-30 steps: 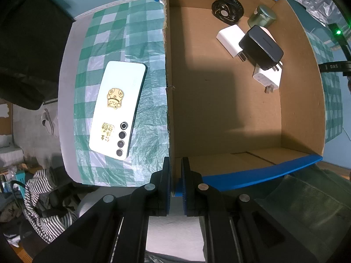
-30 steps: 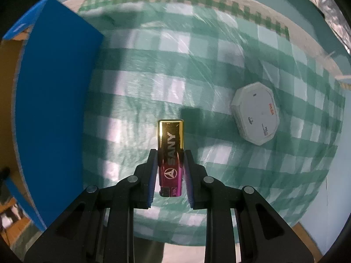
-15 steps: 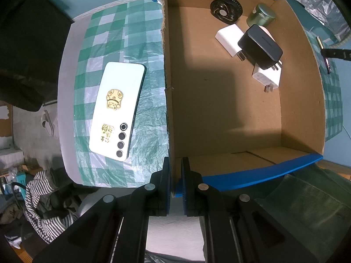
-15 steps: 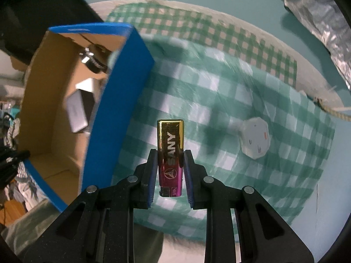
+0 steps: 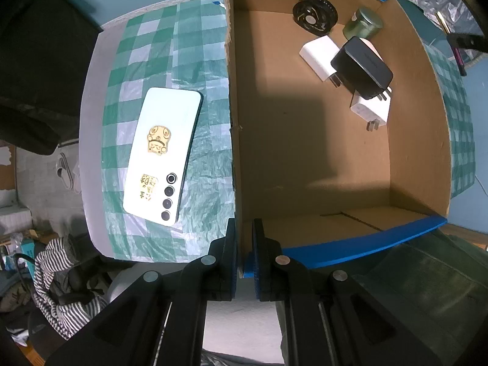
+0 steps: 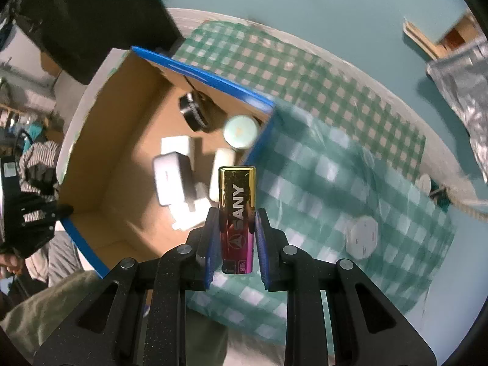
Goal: Organize rigid objects
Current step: 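Carry the SANY lighter into the box and release it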
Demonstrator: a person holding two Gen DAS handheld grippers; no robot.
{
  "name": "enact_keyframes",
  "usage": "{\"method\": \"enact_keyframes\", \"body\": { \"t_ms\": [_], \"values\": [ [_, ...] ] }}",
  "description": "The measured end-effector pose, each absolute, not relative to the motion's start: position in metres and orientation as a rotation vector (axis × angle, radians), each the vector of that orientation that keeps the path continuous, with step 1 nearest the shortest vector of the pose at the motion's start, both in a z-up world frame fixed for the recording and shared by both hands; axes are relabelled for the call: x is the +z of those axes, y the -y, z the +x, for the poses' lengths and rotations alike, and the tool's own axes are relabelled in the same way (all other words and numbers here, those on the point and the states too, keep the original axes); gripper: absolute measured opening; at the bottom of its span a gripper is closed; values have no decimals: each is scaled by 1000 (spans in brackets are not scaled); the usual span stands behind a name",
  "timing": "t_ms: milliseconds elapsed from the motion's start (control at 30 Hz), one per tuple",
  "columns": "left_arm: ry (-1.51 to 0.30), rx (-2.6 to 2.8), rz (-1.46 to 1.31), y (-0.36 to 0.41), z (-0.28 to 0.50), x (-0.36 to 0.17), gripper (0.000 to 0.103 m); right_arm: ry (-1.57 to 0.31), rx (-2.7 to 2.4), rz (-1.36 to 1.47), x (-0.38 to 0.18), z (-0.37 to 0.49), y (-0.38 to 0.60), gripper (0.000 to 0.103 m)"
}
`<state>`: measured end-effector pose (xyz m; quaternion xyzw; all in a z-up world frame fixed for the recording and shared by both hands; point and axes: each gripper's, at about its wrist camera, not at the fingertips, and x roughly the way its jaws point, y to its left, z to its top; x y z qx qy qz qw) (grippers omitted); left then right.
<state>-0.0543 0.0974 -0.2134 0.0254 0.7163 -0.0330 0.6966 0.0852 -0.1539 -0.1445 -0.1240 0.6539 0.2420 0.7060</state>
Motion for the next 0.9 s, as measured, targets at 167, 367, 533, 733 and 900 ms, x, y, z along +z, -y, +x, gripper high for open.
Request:
{"method": "enact_keyframes", "body": {
  "t_ms": [167, 367, 533, 733, 900],
  "values": [
    [-1595, -70, 46, -98, -53, -212, 8, -1443, 573, -324, -143, 90, 133, 22],
    [-1595, -64, 40, -99, -52, -213, 8, -1445, 618, -362, -150, 97, 106, 23],
    [-1594, -61, 35, -100, -52, -213, 8, -1455, 638, -392, -167, 104, 88, 22],
    [-1593, -57, 28, -101, -53, -213, 8, -1475, 644, -436, -185, 109, 78, 22],
    [-1595, -56, 31, -101, -52, -213, 8, -1480, 652, -455, -194, 112, 75, 22]
  ]
}}
